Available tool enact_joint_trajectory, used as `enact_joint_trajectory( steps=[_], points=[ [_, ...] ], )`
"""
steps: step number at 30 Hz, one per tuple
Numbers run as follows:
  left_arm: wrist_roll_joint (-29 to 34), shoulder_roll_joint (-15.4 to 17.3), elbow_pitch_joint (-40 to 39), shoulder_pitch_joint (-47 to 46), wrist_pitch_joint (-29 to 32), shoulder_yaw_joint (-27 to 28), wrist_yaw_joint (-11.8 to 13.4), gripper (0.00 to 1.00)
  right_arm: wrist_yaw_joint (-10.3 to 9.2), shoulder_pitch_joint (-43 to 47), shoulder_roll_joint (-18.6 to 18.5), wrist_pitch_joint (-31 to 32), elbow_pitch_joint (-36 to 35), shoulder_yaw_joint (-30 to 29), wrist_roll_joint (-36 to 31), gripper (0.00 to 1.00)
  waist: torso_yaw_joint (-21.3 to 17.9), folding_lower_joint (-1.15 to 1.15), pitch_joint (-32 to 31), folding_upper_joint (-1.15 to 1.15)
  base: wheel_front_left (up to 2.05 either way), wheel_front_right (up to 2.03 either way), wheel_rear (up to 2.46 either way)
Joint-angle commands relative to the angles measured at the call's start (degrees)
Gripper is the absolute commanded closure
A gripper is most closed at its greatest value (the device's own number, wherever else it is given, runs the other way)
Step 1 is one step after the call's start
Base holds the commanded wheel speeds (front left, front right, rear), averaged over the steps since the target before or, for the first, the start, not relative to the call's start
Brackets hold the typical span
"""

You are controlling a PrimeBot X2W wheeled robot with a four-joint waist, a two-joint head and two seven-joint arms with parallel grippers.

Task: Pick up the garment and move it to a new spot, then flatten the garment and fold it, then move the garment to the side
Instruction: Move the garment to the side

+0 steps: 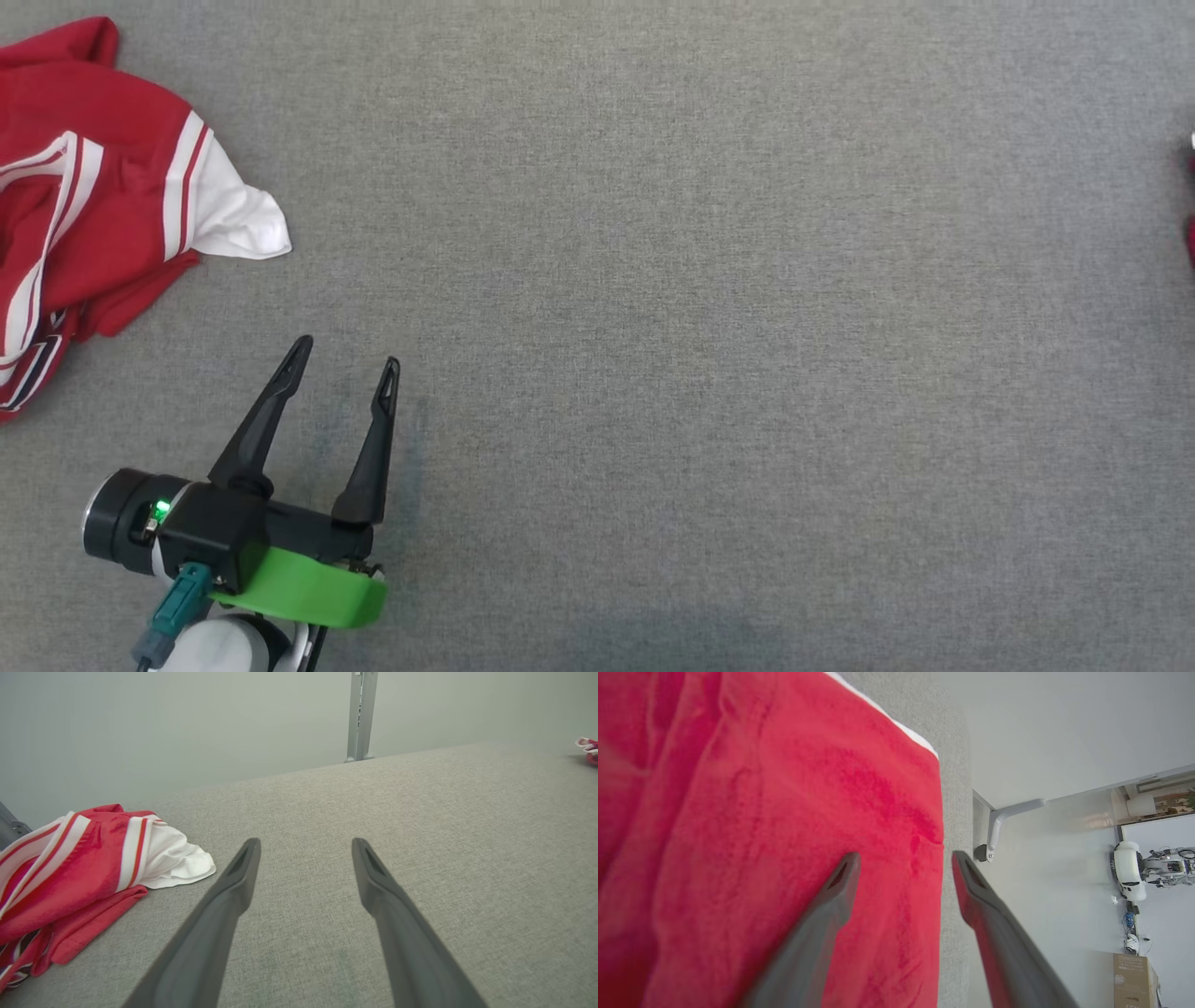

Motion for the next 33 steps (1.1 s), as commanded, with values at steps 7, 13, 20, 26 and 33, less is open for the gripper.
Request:
enact_joint_trajectory(
  steps=[7, 13, 20, 26, 33],
  points=[
    [-0.6, -1.4, 2.4, 0.3, -0.7, -0.4, 0.6, 0.00, -0.11, 3.1, 4.2, -8.3, 2.0, -2.1, 1.5, 0.00, -0.4, 0.00, -6.0, 0.00, 0.00, 0.00, 0.00],
    [-0.9, -2.5, 4.8, 2.9, -1.3, -0.1, 1.6, 0.00, -0.11, 9.0, 9.3, -12.1, 0.0, -3.3, 2.5, 0.00, -0.4, 0.00, -12.7, 0.00, 0.00, 0.00, 0.00],
    [-2.5, -4.1, 6.4, 7.4, -1.6, 1.6, 3.2, 0.00, -0.11, 16.9, 16.4, -13.5, -7.9, -5.7, 6.8, 0.00, -0.6, 0.00, -20.3, 0.00, 0.00, 0.00, 0.00],
    [-5.3, -5.0, 6.6, 11.0, -1.6, 4.4, 4.8, 0.00, -0.11, 25.0, 24.0, -12.1, -20.6, -7.1, 10.0, 0.00, -0.6, 0.00, -24.5, 0.00, 0.00, 0.00, 0.00],
    [-7.1, -4.7, 7.8, 11.6, -0.8, 6.1, 5.8, 0.00, -0.10, 31.9, 31.1, -10.5, -33.2, -8.2, 10.7, 0.00, 0.0, 0.00, -26.3, 0.00, 0.00, 0.00, 0.00]
  ],
)
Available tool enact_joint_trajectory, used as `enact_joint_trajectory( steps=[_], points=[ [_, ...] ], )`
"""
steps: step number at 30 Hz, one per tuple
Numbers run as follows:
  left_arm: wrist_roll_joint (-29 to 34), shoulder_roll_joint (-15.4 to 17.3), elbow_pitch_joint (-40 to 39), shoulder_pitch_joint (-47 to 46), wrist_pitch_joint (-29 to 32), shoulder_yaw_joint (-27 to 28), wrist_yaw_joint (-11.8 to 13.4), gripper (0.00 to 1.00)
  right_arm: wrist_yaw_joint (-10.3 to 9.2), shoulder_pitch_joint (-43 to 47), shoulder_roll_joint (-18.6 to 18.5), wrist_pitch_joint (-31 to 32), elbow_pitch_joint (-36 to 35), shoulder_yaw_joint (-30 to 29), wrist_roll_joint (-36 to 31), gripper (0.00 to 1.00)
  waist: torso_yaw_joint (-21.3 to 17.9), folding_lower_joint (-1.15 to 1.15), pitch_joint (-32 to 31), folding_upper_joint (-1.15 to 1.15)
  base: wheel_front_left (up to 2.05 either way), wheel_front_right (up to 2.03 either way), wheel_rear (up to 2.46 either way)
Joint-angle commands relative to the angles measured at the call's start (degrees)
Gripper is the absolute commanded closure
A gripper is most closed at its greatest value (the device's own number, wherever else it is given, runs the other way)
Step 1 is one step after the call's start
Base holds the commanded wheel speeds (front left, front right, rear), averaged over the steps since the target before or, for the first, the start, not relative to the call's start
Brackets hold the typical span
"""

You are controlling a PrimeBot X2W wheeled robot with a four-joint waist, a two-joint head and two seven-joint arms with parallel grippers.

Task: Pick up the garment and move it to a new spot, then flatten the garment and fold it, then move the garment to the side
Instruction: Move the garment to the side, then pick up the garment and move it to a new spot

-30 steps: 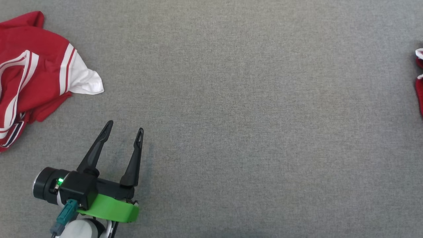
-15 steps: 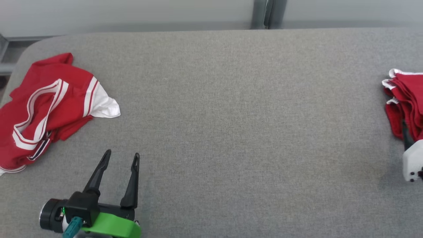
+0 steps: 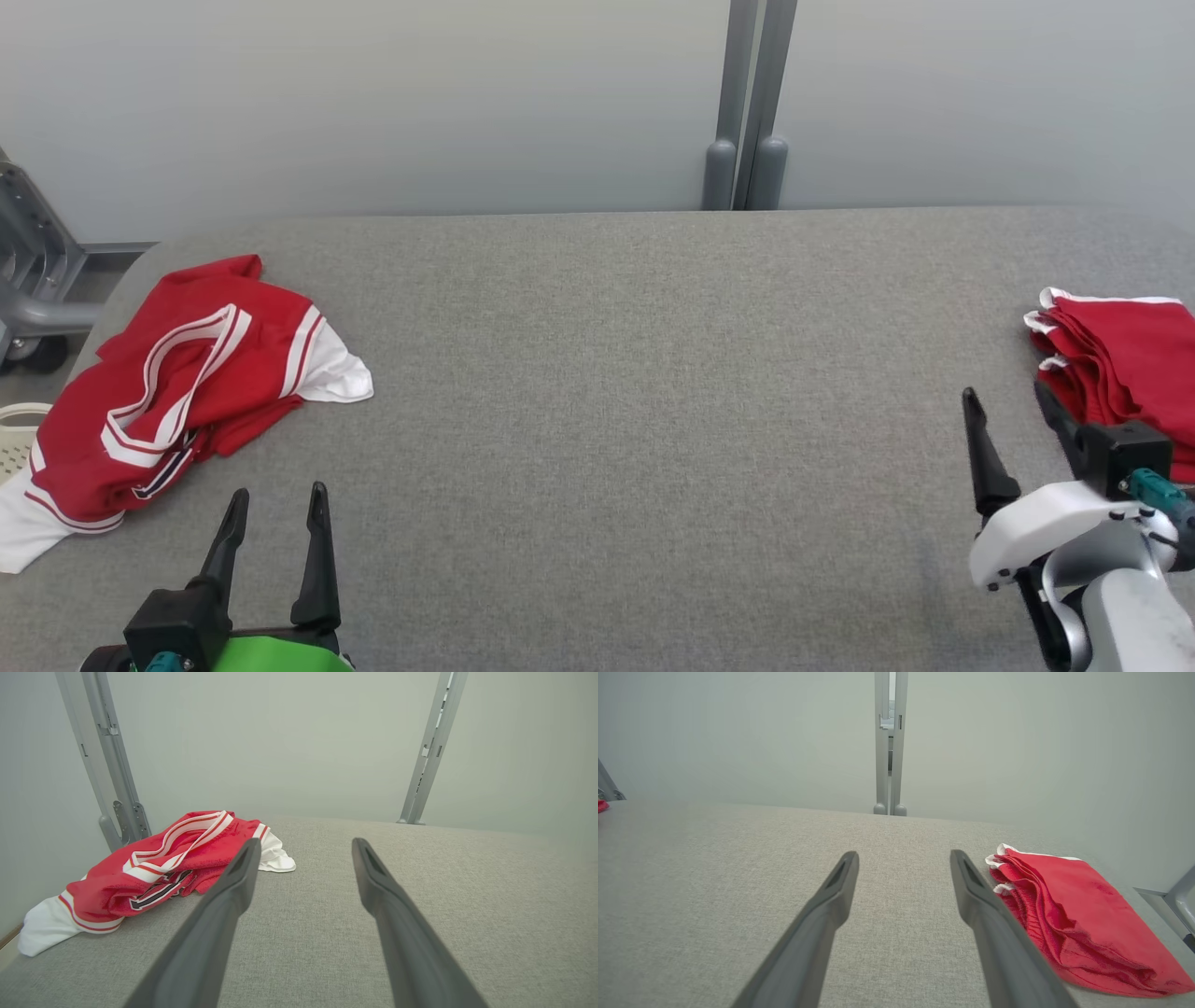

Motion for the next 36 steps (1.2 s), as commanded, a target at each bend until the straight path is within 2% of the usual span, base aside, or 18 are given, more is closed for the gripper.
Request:
enact_joint_trajectory(
  steps=[1, 4, 6, 12, 23, 36],
  points=[
    [-0.4, 0.1, 0.2, 0.4, 0.0, 0.3, 0.2, 0.00, -0.08, 1.3, 1.3, -0.1, -1.4, -0.1, 0.3, 0.00, 0.4, 0.01, -1.4, 0.00, 0.00, 0.00, 0.00],
    [-1.3, -0.4, 1.6, 0.0, 0.4, 0.5, 0.2, 0.00, -0.08, 3.4, 3.9, -0.2, -4.5, -1.0, 0.2, 0.00, 0.7, 0.01, -2.1, 0.00, 0.00, 0.00, 0.00],
    [-2.1, -0.3, 3.2, -0.6, 0.2, 0.7, -0.8, 0.00, -0.08, 4.5, 5.6, -0.4, -5.8, -1.4, 0.6, 0.00, 1.0, 0.01, -2.4, 0.00, 0.00, 0.00, 0.00],
    [-1.0, 0.2, 7.3, -1.3, 0.0, -0.7, -2.0, 0.00, -0.08, 8.0, 7.6, -1.7, -7.7, -2.3, 1.9, 0.00, 1.8, 0.01, -4.1, 0.00, 0.00, 0.00, 0.00],
    [-0.2, 2.1, 11.0, 0.5, -0.5, -2.2, -4.9, 0.00, -0.08, 14.4, 8.0, -3.0, -7.3, 0.5, 7.0, 0.00, 1.3, 0.01, -6.6, 0.00, 0.00, 0.00, 0.00],
    [0.3, 2.1, 12.0, 0.6, -1.0, -1.0, -6.0, 0.00, -0.07, 14.4, 8.0, -4.3, -6.1, 1.3, 8.3, 0.00, 1.0, 0.01, -6.6, 0.00, 0.00, 0.00, 0.00]
  ],
)
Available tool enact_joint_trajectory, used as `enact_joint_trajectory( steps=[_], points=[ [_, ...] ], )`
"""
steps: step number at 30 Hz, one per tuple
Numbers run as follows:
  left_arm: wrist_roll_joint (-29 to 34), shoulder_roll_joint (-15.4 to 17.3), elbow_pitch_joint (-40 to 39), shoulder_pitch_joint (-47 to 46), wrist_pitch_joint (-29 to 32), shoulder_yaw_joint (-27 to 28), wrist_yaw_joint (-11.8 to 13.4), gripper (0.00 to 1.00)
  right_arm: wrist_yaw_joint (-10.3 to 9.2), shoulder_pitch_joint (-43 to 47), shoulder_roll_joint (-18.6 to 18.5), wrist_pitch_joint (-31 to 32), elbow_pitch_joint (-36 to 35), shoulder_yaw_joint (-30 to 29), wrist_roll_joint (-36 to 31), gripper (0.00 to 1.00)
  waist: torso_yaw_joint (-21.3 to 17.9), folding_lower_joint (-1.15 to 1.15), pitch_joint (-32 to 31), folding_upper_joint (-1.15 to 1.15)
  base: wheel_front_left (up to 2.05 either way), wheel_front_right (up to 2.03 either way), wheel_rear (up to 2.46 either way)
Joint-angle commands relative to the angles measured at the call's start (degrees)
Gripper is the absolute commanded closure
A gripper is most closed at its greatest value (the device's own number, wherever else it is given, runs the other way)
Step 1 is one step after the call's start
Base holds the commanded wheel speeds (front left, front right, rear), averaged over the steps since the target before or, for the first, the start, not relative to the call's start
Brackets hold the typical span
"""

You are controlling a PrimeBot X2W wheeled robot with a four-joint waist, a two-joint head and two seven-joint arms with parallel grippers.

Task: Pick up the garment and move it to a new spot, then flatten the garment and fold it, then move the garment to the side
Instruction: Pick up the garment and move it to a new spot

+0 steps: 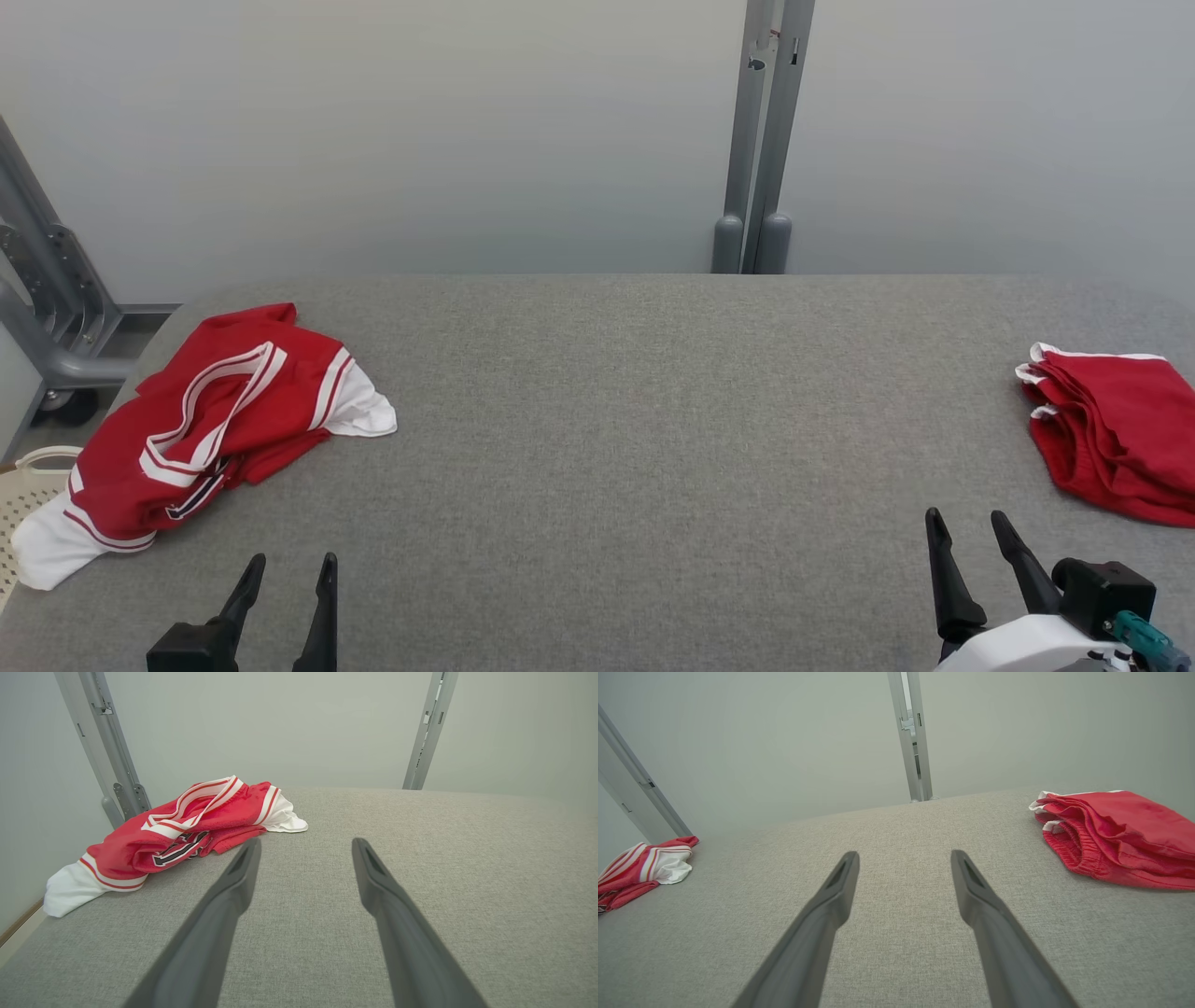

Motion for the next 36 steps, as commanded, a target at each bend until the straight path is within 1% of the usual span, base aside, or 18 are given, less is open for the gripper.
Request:
enact_joint_trajectory(
  steps=[1, 9, 10, 16, 26, 30, 36],
  points=[
    [0.8, 0.1, -0.1, 0.6, -0.3, 0.1, -0.4, 0.00, -0.06, -0.3, -0.1, -0.3, 0.1, -0.2, 0.2, 0.00, 0.1, 0.00, -0.1, 0.00, 0.00, 0.00, 0.00],
    [1.5, 0.3, 0.3, -0.4, -0.3, 0.3, -1.1, 0.00, -0.06, 0.8, -0.1, -0.8, 0.5, -0.5, 0.8, 0.00, 2.8, 0.00, -0.1, 0.00, 0.00, 0.00, 0.00],
    [1.7, 0.5, 0.4, -0.6, -0.3, 0.5, -1.1, 0.00, -0.06, 0.9, -0.1, -0.9, 0.7, -0.1, 1.0, 0.00, 4.1, 0.00, -0.1, 0.00, 0.00, 0.00, 0.00],
    [2.2, 0.8, 0.7, -0.2, -0.3, 0.7, -1.0, 0.00, -0.06, 0.6, -0.1, -1.5, 1.4, 1.2, 1.7, 0.00, 8.8, 0.00, 0.2, 0.00, 0.00, 0.00, 0.00],
    [2.1, 2.5, 0.0, 0.5, -0.1, 1.2, -1.2, 0.00, -0.06, -0.4, -0.1, -2.6, 2.9, 3.7, 3.5, 0.00, 17.8, 0.00, 0.6, 0.00, 0.00, 0.00, 0.00],
    [1.7, 2.6, -1.0, 1.3, -0.1, 1.8, -0.2, 0.00, -0.06, -2.0, -0.1, -3.0, 3.3, 5.6, 4.0, 0.00, 20.0, 0.00, 1.7, 0.00, 0.00, 0.00, 0.00],
    [0.7, 1.8, -3.3, 2.9, -0.2, 3.4, 1.2, 0.00, -0.06, -4.9, -0.1, -3.3, 4.6, 8.3, 3.9, 0.00, 21.5, 0.00, 3.4, 0.00, 0.00, 0.00, 0.00]
  ],
)
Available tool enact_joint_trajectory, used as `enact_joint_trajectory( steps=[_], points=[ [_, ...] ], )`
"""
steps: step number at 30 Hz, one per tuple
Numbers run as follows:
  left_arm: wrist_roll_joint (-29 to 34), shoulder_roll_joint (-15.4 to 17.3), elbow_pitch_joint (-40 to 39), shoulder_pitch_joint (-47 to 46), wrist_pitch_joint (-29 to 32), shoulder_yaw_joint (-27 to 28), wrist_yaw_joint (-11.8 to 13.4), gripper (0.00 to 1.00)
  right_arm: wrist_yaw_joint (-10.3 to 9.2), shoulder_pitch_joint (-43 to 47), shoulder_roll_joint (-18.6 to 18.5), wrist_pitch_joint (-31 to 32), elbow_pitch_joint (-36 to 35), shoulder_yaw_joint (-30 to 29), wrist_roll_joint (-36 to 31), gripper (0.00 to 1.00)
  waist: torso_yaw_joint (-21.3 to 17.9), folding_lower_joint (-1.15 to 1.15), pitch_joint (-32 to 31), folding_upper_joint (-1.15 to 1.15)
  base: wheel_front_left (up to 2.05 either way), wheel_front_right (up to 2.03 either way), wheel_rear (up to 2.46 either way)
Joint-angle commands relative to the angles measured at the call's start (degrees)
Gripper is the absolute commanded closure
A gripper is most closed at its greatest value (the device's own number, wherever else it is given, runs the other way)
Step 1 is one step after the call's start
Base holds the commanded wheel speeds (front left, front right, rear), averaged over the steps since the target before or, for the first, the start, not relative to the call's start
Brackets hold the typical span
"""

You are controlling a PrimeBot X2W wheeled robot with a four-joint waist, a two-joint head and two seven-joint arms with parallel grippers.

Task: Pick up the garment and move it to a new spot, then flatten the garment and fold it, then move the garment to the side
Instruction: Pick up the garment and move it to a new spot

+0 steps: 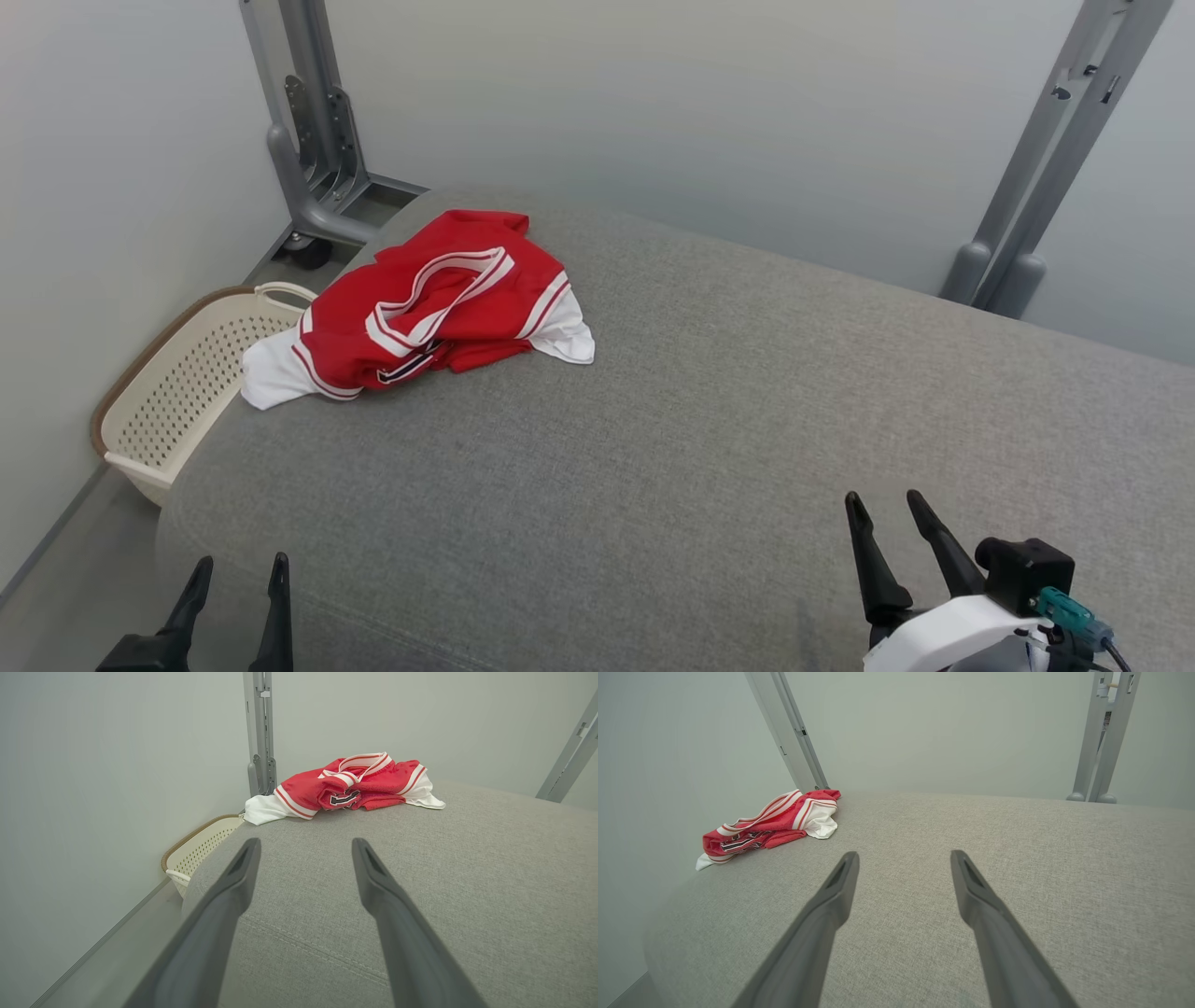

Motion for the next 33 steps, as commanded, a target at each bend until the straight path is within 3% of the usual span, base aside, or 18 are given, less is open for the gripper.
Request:
enact_joint_trajectory(
  steps=[1, 9, 16, 27, 33],
  points=[
    [-0.4, -0.1, -0.8, 1.1, -0.2, 0.4, 0.4, 0.00, -0.06, -1.2, -0.2, -0.3, 0.6, 0.6, 0.2, 0.00, 1.5, 0.00, 1.6, 0.00, 0.00, 0.00, 0.00],
    [-0.4, -0.2, -2.5, 2.3, -0.3, 1.5, 1.3, 0.00, -0.06, -3.5, -0.2, -0.6, 2.6, 2.3, 0.1, 0.00, 2.1, 0.00, 2.3, 0.00, 0.00, 0.00, 0.00],
    [0.0, 0.1, -1.9, 0.2, 0.9, 0.2, 0.3, 0.00, -0.06, -3.6, -0.2, -0.8, 2.9, 2.2, -0.2, 0.00, 2.0, 0.00, 2.3, 0.00, 0.00, 0.00, 0.00],
    [-2.8, 0.5, 6.9, -17.1, 18.5, -7.1, -6.6, 0.00, -0.06, 0.0, -0.2, 1.4, 0.0, 0.5, -2.8, 0.00, 2.2, 0.00, 3.3, 0.00, 0.00, 0.00, 0.00],
    [-5.2, -1.0, 14.4, -29.7, 23.0, -9.8, -7.9, 0.00, -0.06, -0.7, -0.2, 6.0, -6.0, 1.4, -6.7, 0.00, -1.5, 0.00, 9.5, 0.00, 0.00, 0.00, 0.00]
  ],
)
